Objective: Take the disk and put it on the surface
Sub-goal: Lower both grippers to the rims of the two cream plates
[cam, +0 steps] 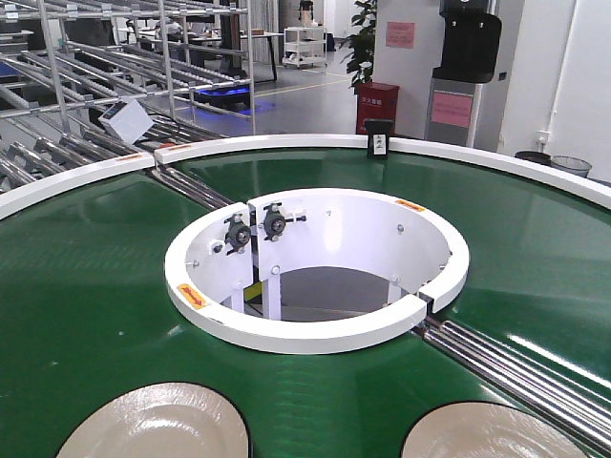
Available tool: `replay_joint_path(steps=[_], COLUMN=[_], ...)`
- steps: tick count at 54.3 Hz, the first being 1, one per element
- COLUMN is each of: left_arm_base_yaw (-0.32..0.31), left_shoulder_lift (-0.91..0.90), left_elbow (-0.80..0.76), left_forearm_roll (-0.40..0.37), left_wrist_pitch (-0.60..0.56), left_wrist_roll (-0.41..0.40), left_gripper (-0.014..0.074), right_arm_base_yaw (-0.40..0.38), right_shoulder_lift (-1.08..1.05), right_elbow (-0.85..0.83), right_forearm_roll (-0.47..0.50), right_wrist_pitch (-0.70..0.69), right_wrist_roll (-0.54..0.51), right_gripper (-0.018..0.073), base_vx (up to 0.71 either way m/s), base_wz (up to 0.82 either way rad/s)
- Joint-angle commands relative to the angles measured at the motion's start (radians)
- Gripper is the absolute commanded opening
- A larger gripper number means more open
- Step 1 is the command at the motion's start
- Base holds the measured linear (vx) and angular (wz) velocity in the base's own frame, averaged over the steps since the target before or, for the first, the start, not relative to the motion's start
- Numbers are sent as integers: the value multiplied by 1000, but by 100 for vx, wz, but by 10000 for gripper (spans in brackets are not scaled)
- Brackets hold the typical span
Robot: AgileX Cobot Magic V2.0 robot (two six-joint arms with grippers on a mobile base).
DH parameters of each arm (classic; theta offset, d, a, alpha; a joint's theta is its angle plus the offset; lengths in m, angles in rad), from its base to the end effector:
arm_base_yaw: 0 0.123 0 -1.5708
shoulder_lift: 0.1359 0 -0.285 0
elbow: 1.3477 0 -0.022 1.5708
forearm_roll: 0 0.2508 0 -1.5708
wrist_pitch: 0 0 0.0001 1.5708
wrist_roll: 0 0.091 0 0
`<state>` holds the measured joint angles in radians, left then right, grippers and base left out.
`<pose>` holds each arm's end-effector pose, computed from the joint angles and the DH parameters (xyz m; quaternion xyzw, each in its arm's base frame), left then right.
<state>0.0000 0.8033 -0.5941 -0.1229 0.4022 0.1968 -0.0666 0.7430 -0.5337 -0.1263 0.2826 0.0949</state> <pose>0.1621 -0.0044 0.2990 0.0482 0.8640 0.0002 0.5012 0.1529 -0.0134 0.2980 0.0264 0.8337 -0.0403 0.5501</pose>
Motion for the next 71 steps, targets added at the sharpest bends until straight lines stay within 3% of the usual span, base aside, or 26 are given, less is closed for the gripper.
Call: replay_joint_path(steps=[1,10,33,40,45,57,71], left_arm_base_yaw=[-2,-1,1,39,81,117,117], left_shoulder_lift=[74,238,667,746,781,862,995], left_elbow=[-35,-101,-375,-391,-391,-391,-391], left_forearm_roll=[-24,-73,-118,-163,-265,-639,-938], left_wrist_pitch=[-33,72,138,112,105,184,289], left_wrist_roll=[-34,-126,-123,-92,16,485,732], left_gripper=[461,461,461,460,460,460,460], right_arm_base_yaw=[-5,-5,-5,-5,-5,-5,-5], right_shoulder_lift=[17,46,46,46,46,46,46], right_elbow=[-33,-33,-33,-33,-33,-33,-33], right_forearm_roll=[-6,-6,-6,-6,-6,-6,-6], right_wrist_pitch=[-79,-79,-86,-86,-86,-86,-86], right_wrist_roll=[-3,-3,-3,-3,-3,-3,-3], right_gripper=[575,575,575,575,575,575,575], base_vx=[0,0,0,0,0,0,0], base_wz=[0,0,0,0,0,0,0])
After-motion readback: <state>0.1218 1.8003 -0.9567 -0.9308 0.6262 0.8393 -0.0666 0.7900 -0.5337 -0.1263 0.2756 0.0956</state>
